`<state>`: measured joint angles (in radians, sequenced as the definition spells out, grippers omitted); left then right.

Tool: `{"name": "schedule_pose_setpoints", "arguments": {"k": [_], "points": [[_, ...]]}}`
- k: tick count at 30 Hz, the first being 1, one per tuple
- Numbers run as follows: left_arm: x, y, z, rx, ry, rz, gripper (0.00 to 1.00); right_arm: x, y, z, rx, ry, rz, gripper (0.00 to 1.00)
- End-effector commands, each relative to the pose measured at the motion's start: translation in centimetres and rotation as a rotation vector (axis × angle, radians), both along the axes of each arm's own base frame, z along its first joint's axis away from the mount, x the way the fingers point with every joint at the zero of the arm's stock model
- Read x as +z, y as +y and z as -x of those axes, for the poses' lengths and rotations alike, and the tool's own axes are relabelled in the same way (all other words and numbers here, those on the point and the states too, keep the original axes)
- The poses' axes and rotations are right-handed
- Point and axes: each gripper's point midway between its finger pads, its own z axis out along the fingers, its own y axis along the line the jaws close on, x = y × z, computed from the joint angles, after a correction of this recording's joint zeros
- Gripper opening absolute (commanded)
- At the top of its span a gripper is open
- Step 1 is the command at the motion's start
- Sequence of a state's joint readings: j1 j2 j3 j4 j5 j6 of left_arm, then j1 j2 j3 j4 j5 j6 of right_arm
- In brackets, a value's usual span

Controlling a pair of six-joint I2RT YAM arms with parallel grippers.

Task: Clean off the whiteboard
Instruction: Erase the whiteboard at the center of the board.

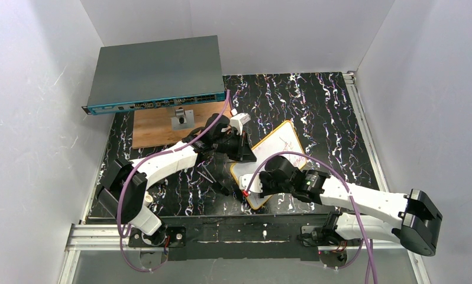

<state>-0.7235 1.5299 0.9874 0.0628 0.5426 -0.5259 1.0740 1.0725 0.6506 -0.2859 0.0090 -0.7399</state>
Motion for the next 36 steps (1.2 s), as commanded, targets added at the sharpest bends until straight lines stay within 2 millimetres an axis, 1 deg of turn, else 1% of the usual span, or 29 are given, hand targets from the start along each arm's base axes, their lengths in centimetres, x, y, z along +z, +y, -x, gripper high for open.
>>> {"name": "schedule_pose_setpoints", "arguments": {"k": [1, 3, 5, 7, 9, 11, 12, 15, 17, 18, 20, 21, 22, 24, 27, 29, 32, 36], "points": [[3.9, -0.9, 3.1, -0.101, 0.024, 0.116, 0.0, 1.5, -0.5, -4.2, -0.167, -0.139, -0.034, 0.01], [3.8, -0.8, 3.3, -0.105, 0.026, 0.115, 0.0, 3.1, -1.3, -6.3, -0.273, -0.188, -0.076, 0.01], [3.8, -0.7, 3.4, -0.109, 0.026, 0.114, 0.0, 4.2, -2.0, -7.5, -0.34, -0.213, -0.111, 0.01], [3.8, -0.7, 3.5, -0.111, 0.027, 0.114, 0.0, 4.7, -2.5, -8.2, -0.377, -0.234, -0.128, 0.01], [3.7, -0.7, 3.5, -0.111, 0.028, 0.113, 0.0, 4.7, -2.6, -8.3, -0.382, -0.235, -0.13, 0.01], [3.8, -0.7, 3.3, -0.109, 0.025, 0.113, 0.0, 4.1, -2.1, -7.4, -0.334, -0.191, -0.12, 0.01], [3.8, -0.8, 3.3, -0.108, 0.024, 0.113, 0.0, 3.5, -1.5, -6.4, -0.28, -0.15, -0.111, 0.01], [3.9, -0.9, 3.1, -0.11, 0.02, 0.114, 0.0, 0.7, -0.7, -2.4, -0.088, -0.059, -0.012, 0.01], [3.9, -1.0, 3.0, -0.107, 0.019, 0.114, 0.0, -0.3, -0.1, -0.3, 0.003, -0.006, 0.022, 0.01], [4.0, -1.0, 3.0, -0.108, 0.018, 0.115, 0.0, -0.6, 0.1, 0.2, 0.024, 0.004, 0.038, 0.01], [4.0, -1.0, 3.0, -0.107, 0.015, 0.115, 0.0, -0.9, 0.2, 0.5, 0.041, 0.003, 0.049, 0.01], [4.0, -1.0, 3.0, -0.107, 0.015, 0.115, 0.0, -0.9, 0.2, 0.3, 0.033, -0.008, 0.044, 0.01], [4.0, -1.0, 3.1, -0.109, 0.014, 0.116, 0.0, -0.7, 0.1, -0.5, 0.004, -0.042, 0.039, 0.01], [3.9, -0.9, 3.1, -0.11, 0.016, 0.114, 0.0, 0.3, -0.2, -2.8, -0.094, -0.123, 0.015, 0.01], [3.9, -1.0, 3.2, -0.117, 0.017, 0.115, 0.0, 2.8, -1.4, -6.7, -0.283, -0.207, -0.054, 0.01], [3.9, -1.0, 3.2, -0.122, 0.017, 0.116, 0.0, 3.9, -2.3, -8.3, -0.367, -0.227, -0.084, 0.01], [3.9, -1.0, 3.2, -0.125, 0.017, 0.114, 0.0, 4.0, -3.0, -8.7, -0.396, -0.234, -0.091, 0.01], [4.0, -1.0, 3.2, -0.122, 0.015, 0.115, 0.0, 3.7, -3.0, -8.5, -0.385, -0.226, -0.075, 0.01]]}}
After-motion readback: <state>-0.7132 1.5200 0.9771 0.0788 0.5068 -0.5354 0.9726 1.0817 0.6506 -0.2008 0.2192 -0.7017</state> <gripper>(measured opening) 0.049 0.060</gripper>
